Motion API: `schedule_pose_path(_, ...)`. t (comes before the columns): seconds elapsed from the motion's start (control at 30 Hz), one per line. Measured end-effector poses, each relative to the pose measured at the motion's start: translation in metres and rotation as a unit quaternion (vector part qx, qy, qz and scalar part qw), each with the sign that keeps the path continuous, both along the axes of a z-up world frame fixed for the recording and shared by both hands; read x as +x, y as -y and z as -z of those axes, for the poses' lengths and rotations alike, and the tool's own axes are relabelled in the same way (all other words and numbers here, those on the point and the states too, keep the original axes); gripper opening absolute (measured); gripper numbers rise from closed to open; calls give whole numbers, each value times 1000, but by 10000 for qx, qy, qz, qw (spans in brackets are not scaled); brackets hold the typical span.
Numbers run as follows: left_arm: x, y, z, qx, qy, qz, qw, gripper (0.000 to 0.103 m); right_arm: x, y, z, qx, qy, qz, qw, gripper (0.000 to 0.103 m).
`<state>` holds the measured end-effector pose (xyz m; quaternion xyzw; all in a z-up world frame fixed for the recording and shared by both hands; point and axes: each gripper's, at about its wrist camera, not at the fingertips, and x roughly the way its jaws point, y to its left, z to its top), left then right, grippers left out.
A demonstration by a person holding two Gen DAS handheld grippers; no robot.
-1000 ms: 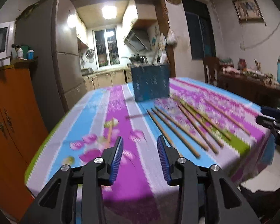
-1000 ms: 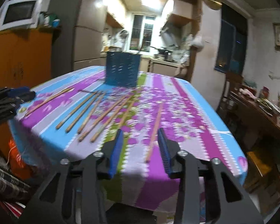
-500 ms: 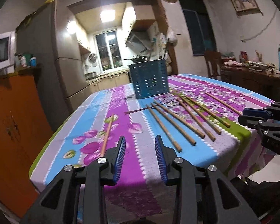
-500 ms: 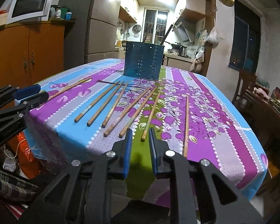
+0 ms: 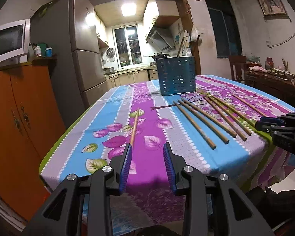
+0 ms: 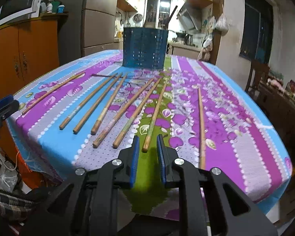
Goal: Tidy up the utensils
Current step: 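Grasp a chopstick with the left tool while the right tool grasps another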
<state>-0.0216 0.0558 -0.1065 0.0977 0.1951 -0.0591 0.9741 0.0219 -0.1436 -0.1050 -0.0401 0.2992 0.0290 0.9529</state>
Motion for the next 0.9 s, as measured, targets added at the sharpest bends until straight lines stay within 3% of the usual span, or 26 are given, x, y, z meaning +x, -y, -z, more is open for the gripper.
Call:
schedule_pose_path(0.13, 8, -8, 4, 108, -5, -214, 9997, 35, 4, 4, 1, 157, 10, 22, 9999, 13)
schedule_pose_path(0.23, 17, -19, 10, 29, -189, -264, 9995, 35, 5, 4, 2, 261, -4, -19, 9997, 7)
schedule_pose_path(0.43, 30, -36, 26, -258, -469, -188, 9984, 32, 5, 4, 2, 315, 8, 25, 9995, 7)
schedule_pose_path(0.7, 33, -37, 32, -294, -267, 230, 9989, 13, 4, 1, 4, 263, 110, 127, 9995, 7)
schedule_pose_path(0.9, 32, -36, 35, -289, -135, 317, 9990, 9, 5, 3, 5, 354, 154, 184, 9991, 7)
